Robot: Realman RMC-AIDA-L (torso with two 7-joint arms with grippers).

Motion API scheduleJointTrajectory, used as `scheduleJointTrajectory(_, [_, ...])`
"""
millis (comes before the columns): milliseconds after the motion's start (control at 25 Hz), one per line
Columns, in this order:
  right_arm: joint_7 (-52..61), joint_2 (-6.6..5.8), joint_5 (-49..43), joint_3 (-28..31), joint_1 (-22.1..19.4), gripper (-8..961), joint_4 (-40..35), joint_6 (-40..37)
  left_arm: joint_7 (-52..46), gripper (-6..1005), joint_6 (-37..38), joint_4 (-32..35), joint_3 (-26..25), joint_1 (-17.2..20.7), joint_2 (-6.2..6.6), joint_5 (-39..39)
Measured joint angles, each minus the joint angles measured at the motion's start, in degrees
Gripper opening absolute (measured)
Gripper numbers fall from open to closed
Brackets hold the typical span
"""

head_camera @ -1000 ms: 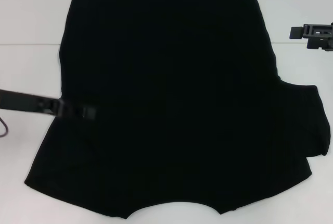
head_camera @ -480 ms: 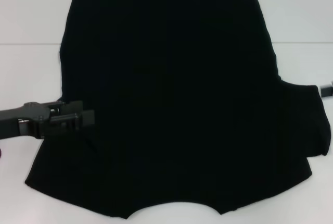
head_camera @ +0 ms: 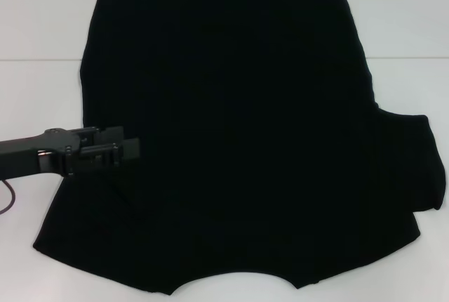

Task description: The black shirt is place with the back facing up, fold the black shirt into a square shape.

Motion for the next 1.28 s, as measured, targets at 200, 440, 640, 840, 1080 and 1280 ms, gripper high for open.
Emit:
scheduleJointTrajectory(200, [-0.1,2.2,-3.8,-0.1,0.4,629,0.7,3.9,-0.4,661,-0.7,-0.8,0.0,-0.5,0.01,0.0])
scheduleJointTrajectory(440, [-0.1,3.23,-4.3,-0.2,1.7,440,2.5,6.5,-0.4,658,-1.0,-1.3,-0.1,-0.8,0.17,-0.7])
scheduleJointTrajectory(640, [0.1,3.45,-4.6,-0.7,2.8,410,5.0,9.0,-0.4,658,-1.7,-1.3,-0.1,-0.7,0.2,-1.1])
scheduleJointTrajectory(840, [0.4,3.59,-4.6,-2.8,3.5,396,6.5,11.2,-0.4,659,-1.9,-1.3,-0.1,-0.6,0.34,-1.6])
scheduleJointTrajectory(1080, [0.6,4.04,-4.6,-3.3,4.1,373,7.1,12.7,-0.4,658,-2.3,-1.3,-0.2,-0.5,0.38,-1.6])
scheduleJointTrajectory(1280, [0.6,4.28,-5.4,-3.8,4.8,353,8.4,13.8,-0.4,658,-2.4,-1.3,-0.3,-0.6,0.38,-1.6])
